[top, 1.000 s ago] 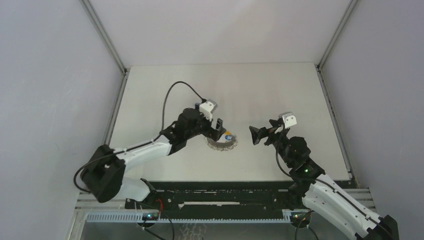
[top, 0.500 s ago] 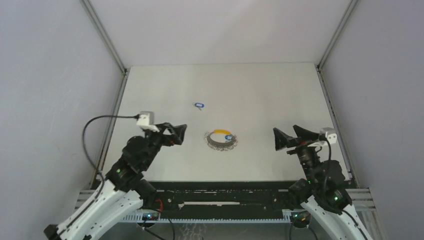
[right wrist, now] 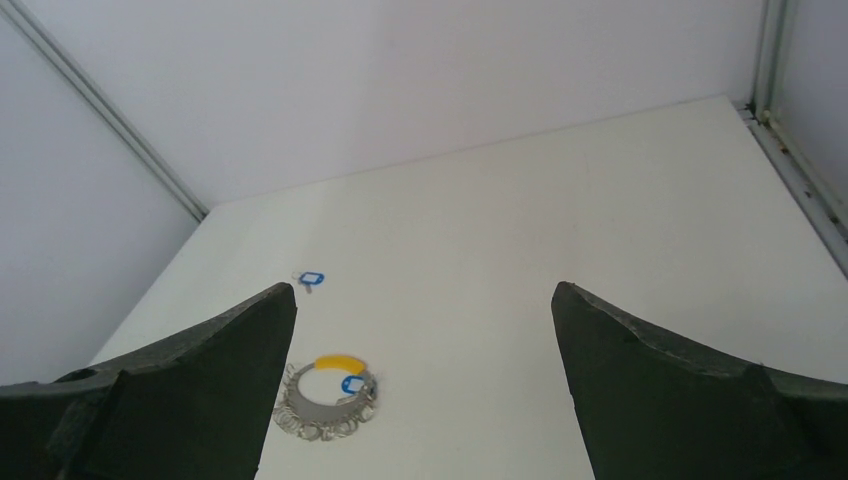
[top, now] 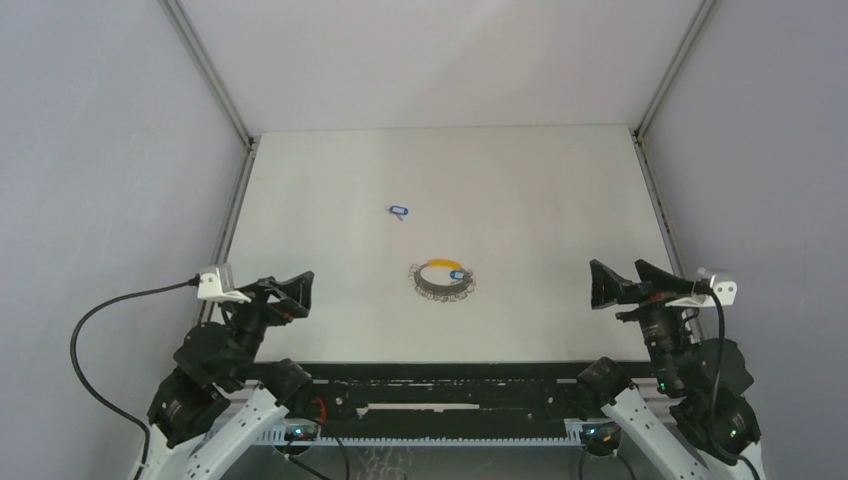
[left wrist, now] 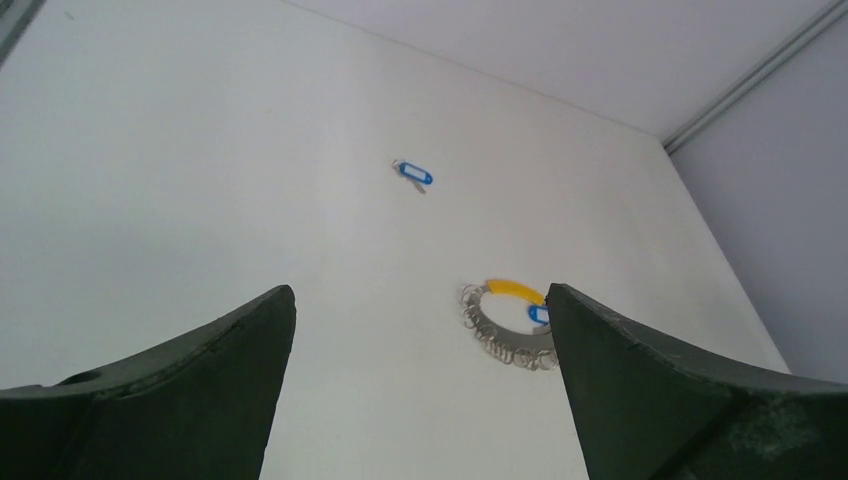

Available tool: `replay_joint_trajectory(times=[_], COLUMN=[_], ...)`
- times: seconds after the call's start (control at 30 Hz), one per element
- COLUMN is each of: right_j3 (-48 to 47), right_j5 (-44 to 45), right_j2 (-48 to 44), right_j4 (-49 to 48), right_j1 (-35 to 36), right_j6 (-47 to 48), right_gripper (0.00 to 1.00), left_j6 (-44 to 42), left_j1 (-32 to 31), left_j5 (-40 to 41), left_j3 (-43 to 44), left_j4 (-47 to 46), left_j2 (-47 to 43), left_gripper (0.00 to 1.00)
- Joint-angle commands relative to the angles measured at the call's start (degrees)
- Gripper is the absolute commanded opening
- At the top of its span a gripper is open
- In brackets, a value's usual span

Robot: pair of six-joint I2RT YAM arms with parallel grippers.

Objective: Put the keys on the keyring

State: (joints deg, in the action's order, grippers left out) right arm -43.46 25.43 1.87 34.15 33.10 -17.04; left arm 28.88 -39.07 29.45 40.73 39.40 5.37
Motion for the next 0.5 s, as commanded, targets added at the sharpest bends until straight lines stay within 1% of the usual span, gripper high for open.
replay_joint_trajectory(times=[0.0, 0.07, 0.17, 0.27, 0.47], right_j3=[-0.5, 0.1, 1.0, 1.7, 2.4], right_j5=[2.5, 2.5, 2.0, 1.5, -1.0], right_j2=[-1.2, -1.8, -2.0, -1.9, -1.0], right_j4=[4.2, 4.2, 4.2, 3.9, 3.2], right_j1=[-0.2, -0.2, -0.2, -0.3, -1.7], right_j6=[3.3, 3.8, 4.4, 4.7, 4.9], right_gripper=[1.00, 1.00, 1.00, 1.00, 1.00], left_j6=[-1.0, 0.2, -0.6, -0.8, -1.1], left_j1=[0.3, 0.3, 0.3, 0.3, 0.3], left_j5=[2.8, 4.1, 2.8, 3.7, 2.7], left_j3=[1.7, 0.6, -1.3, -2.2, -2.9], left_j4=[7.6, 8.1, 6.6, 6.3, 5.6], left_j2=[-2.5, -4.6, -8.0, -10.6, -11.6], left_gripper=[1.00, 1.00, 1.00, 1.00, 1.00])
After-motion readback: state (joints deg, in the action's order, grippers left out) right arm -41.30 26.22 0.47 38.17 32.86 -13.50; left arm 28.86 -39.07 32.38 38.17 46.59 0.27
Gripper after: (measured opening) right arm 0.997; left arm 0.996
